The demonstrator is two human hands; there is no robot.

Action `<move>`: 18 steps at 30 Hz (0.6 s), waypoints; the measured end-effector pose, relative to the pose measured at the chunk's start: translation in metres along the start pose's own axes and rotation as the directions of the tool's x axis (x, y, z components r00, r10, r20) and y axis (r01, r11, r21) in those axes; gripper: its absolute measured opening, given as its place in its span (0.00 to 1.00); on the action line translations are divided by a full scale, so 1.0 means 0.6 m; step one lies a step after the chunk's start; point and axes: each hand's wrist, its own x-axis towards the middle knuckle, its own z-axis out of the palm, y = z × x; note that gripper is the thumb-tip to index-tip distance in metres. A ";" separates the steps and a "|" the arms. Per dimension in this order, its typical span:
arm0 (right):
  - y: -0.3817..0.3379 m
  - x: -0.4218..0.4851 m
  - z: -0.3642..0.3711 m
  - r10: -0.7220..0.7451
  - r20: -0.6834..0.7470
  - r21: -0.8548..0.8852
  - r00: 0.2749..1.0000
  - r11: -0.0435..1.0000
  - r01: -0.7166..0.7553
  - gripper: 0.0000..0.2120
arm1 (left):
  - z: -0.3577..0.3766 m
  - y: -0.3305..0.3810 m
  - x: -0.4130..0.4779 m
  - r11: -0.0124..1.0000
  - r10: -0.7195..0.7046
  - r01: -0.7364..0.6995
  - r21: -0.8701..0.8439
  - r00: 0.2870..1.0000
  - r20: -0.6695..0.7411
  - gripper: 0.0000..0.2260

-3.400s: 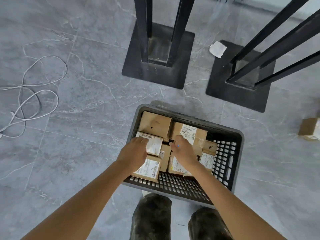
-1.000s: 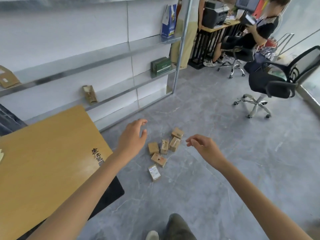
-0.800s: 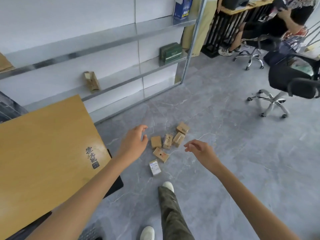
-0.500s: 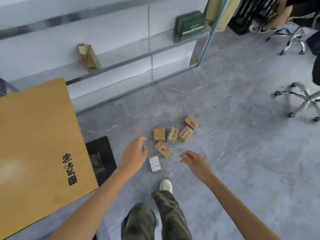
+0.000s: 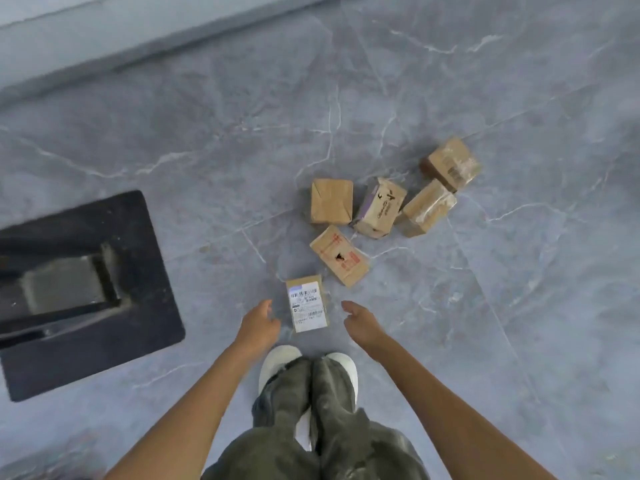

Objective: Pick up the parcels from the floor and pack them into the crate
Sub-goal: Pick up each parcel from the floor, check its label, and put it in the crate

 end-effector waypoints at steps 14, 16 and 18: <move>-0.067 -0.033 -0.021 -0.173 0.270 0.315 0.947 0.945 0.083 0.28 | -0.018 0.062 0.009 0.946 0.029 0.050 -0.322 0.971 0.236 0.25; -0.111 -0.115 -0.063 -0.224 0.195 0.403 0.955 0.906 0.130 0.19 | -0.067 0.115 -0.079 0.931 0.090 -0.021 -0.364 0.980 0.175 0.24; -0.168 -0.213 -0.112 -0.307 0.111 0.468 0.945 0.855 0.223 0.17 | -0.123 0.177 -0.181 0.914 0.177 -0.115 -0.389 0.976 0.128 0.24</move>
